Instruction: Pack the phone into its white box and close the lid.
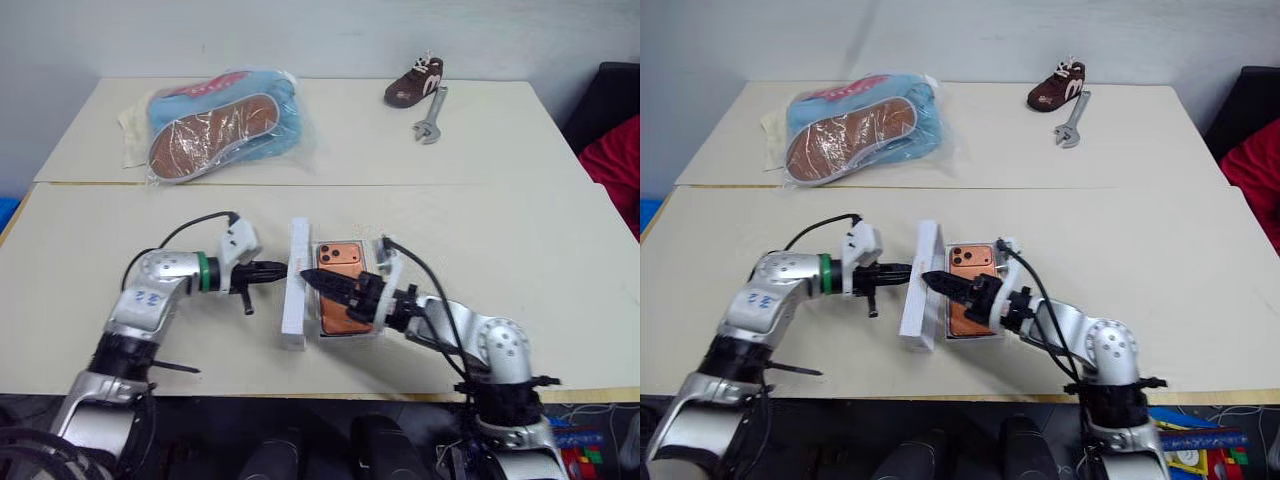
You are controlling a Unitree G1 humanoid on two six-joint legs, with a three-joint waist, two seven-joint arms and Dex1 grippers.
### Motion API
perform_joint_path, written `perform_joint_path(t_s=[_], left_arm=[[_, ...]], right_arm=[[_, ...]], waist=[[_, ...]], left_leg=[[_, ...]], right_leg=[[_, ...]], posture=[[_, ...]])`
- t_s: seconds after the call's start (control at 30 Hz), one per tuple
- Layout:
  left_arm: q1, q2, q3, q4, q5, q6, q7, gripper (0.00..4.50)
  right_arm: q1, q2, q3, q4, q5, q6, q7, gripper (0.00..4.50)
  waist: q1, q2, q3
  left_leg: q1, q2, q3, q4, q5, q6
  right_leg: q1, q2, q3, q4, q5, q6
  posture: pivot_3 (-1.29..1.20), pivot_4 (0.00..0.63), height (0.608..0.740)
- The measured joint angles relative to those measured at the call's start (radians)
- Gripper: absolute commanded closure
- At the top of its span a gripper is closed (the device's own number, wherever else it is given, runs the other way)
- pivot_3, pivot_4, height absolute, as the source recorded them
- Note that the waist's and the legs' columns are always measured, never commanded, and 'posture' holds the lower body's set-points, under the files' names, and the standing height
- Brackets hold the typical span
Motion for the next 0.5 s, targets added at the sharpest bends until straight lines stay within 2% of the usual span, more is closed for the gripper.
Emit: perform_joint_path(t_s=[0.13, 0.23, 0.33, 0.37, 0.5], left_arm=[[-0.079, -0.096, -0.029, 0.097, 0.028, -0.059, -0.011, 4.50], [-0.110, -0.140, -0.034, 0.151, 0.038, -0.105, -0.017, 4.50], [-0.120, -0.156, -0.035, 0.170, 0.041, -0.131, -0.022, 4.50], [-0.120, -0.155, -0.030, 0.175, 0.040, -0.133, -0.026, 4.50], [-0.119, -0.112, -0.015, 0.171, 0.027, -0.106, -0.076, 4.50]], right_arm=[[0.067, -0.218, -0.148, -0.115, 0.004, -0.006, 0.119, 1.81], [0.113, -0.328, -0.218, -0.177, 0.007, -0.004, 0.224, 1.81], [0.161, -0.424, -0.228, -0.260, -0.062, 0.010, 0.356, 2.41], [0.171, -0.443, -0.222, -0.285, -0.105, 0.010, 0.397, 2.76], [0.154, -0.502, -0.051, -0.383, -0.430, -0.033, 0.569, 4.14]], waist=[[0.019, -0.001, 0.000], [0.022, -0.001, 0.000], [0.021, -0.002, 0.000], [0.021, -0.002, -0.001], [0.020, -0.003, 0.000]], left_leg=[[-0.002, -0.001, 0.001, 0.000, 0.001, 0.001], [-0.002, 0.000, 0.002, 0.000, 0.001, 0.002], [-0.002, 0.000, 0.004, 0.000, 0.001, 0.002], [-0.002, 0.000, 0.004, 0.000, 0.001, 0.002], [-0.002, 0.000, 0.007, 0.000, 0.001, 0.002]], right_leg=[[0.001, 0.000, 0.001, -0.005, 0.001, 0.001], [0.002, 0.000, 0.002, -0.005, 0.001, 0.001], [0.002, 0.000, 0.004, -0.006, 0.001, 0.002], [0.002, 0.000, 0.004, -0.006, 0.001, 0.002], [0.000, 0.000, 0.005, -0.006, 0.001, 0.002]], posture=[[0.00, 0.150, 0.740], [0.00, 0.150, 0.740], [0.00, 0.150, 0.740], [0.00, 0.150, 0.740], [0.00, 0.150, 0.740]])
